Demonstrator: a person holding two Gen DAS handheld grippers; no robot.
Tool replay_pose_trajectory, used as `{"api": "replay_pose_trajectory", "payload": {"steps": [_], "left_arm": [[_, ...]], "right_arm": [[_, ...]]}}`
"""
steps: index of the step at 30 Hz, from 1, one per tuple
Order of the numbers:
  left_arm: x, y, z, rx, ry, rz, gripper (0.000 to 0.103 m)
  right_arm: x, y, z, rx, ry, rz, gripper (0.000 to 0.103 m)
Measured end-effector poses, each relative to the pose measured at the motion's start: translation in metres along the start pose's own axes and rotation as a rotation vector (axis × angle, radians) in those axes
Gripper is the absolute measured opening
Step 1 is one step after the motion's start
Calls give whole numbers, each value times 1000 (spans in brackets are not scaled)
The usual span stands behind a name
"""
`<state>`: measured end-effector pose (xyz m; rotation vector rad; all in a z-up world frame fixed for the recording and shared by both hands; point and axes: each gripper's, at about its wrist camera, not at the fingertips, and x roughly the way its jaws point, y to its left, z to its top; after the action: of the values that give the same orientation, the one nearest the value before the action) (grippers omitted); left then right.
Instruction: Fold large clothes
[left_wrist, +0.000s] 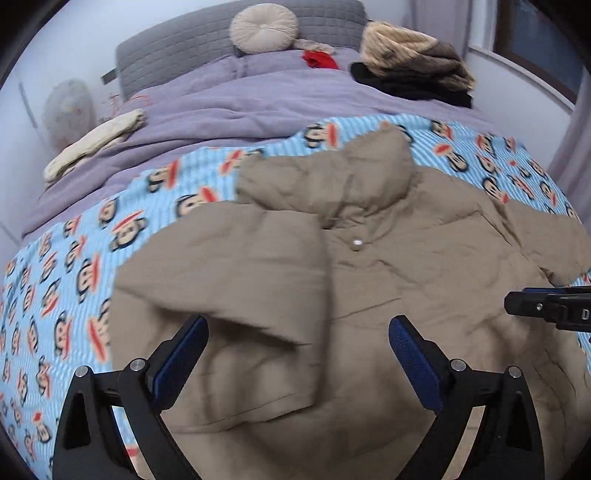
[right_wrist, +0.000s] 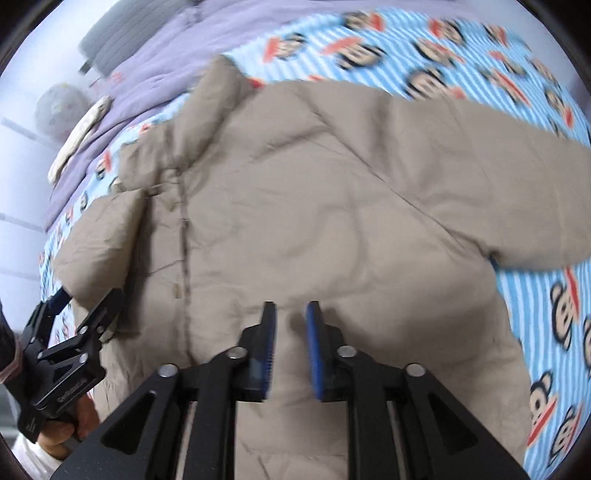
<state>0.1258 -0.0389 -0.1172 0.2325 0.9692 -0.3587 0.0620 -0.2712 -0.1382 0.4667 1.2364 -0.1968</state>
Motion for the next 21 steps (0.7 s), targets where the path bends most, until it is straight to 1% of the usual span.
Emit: {"api": "replay_pose_trajectory", "payload": {"steps": [1, 2, 3, 5, 6, 8, 9, 11, 12, 13, 14, 15, 16, 17, 18, 19, 20, 21], "left_arm": [[-5, 23, -3, -57, -2, 27, 99], [-8, 47, -7, -118, 4, 53, 99], [-6, 72, -10, -177, 18, 71, 99], [6, 119, -16, -292, 73, 84, 99], [14, 143, -20, -360, 104, 65, 99], [37, 184, -25, -485, 169, -56, 99], [48, 200, -27, -542, 187, -90, 99], [72, 220, -27, -619, 220, -206, 99], [85, 226, -28, -659, 241, -251, 99], [98, 230, -28, -690, 267, -303, 99], [110, 230, -27, -712, 289, -343, 99], [116, 228, -26, -722, 294, -337, 97], [117, 225, -24, -712, 274, -316, 84], [116, 221, -21, -688, 250, -308, 58], [114, 216, -18, -662, 228, -316, 42], [112, 210, -15, -636, 213, -304, 30], [108, 204, -10, -590, 196, -257, 30], [106, 198, -2, -522, 177, -204, 30]], "right_arm": [[-5, 16, 1, -57, -24, -6, 75], [-9, 36, 4, -124, -58, -9, 85], [-14, 56, 5, -199, -97, -3, 88], [-15, 102, -3, -362, -136, -7, 88], [-12, 124, -8, -449, -149, -14, 88], [-7, 160, -25, -618, -165, -34, 88], [2, 179, -34, -705, -172, -63, 88], [23, 215, -52, -871, -194, -148, 88], [37, 229, -58, -945, -213, -199, 88], [42, 237, -65, -982, -229, -232, 88], [50, 245, -65, -999, -242, -258, 88], [56, 249, -58, -993, -252, -280, 87], [59, 252, -50, -970, -263, -298, 86], [60, 252, -40, -932, -276, -315, 86], [58, 248, -28, -879, -289, -325, 81], [54, 241, -18, -816, -299, -318, 50], [49, 232, -8, -754, -291, -294, 22], [44, 219, 2, -681, -273, -264, 4]]}}
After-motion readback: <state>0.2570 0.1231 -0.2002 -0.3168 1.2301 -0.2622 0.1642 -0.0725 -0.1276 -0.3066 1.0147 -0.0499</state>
